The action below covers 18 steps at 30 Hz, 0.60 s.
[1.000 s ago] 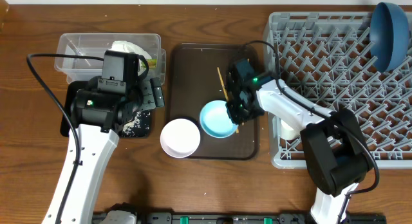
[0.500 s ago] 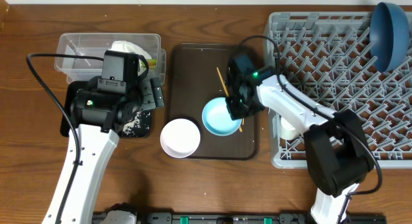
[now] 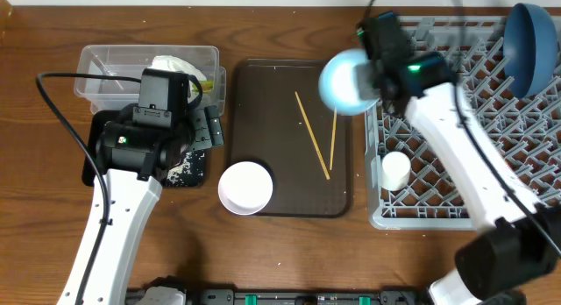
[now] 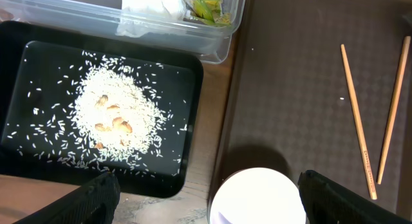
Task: Sort waste into correct bins and load items into the dishwasher rack
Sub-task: 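Place the light-blue bowl upright in the rack's back row with the right gripper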
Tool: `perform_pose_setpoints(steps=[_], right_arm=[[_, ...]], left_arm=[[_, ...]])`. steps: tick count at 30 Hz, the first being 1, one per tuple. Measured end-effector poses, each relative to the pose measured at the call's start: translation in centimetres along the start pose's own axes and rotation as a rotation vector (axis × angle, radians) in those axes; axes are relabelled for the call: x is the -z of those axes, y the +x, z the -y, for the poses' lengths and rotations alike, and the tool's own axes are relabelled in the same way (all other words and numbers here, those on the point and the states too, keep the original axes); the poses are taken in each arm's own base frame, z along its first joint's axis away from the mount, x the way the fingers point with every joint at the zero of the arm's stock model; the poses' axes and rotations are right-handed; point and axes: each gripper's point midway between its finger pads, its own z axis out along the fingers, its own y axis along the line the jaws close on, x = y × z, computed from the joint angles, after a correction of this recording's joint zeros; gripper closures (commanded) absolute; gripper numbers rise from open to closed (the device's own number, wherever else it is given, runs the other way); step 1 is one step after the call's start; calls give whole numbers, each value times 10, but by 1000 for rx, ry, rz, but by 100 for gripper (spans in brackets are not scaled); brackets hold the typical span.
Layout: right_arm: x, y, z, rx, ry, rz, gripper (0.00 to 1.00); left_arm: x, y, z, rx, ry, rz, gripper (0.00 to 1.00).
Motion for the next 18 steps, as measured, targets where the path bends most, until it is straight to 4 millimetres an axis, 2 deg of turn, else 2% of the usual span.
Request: perform_pose_setpoints(steps=[3, 7, 10, 12, 15, 18], right_arm=[[6, -27, 52, -74, 238, 118, 99], [14, -54, 92, -115, 442, 233, 99], [12, -71, 106, -95, 551, 289, 99], [4, -81, 112, -62, 635, 307, 99], [-18, -85, 115, 29, 745, 280, 99], [-47, -82, 108, 150, 811, 224, 99]], left_arm=[[0, 0, 0, 0, 0, 0, 9], [0, 0, 0, 0, 0, -1, 9], [0, 0, 0, 0, 0, 0, 9], [0, 0, 0, 0, 0, 0, 9], [0, 0, 0, 0, 0, 0, 9], [0, 0, 0, 0, 0, 0, 9]])
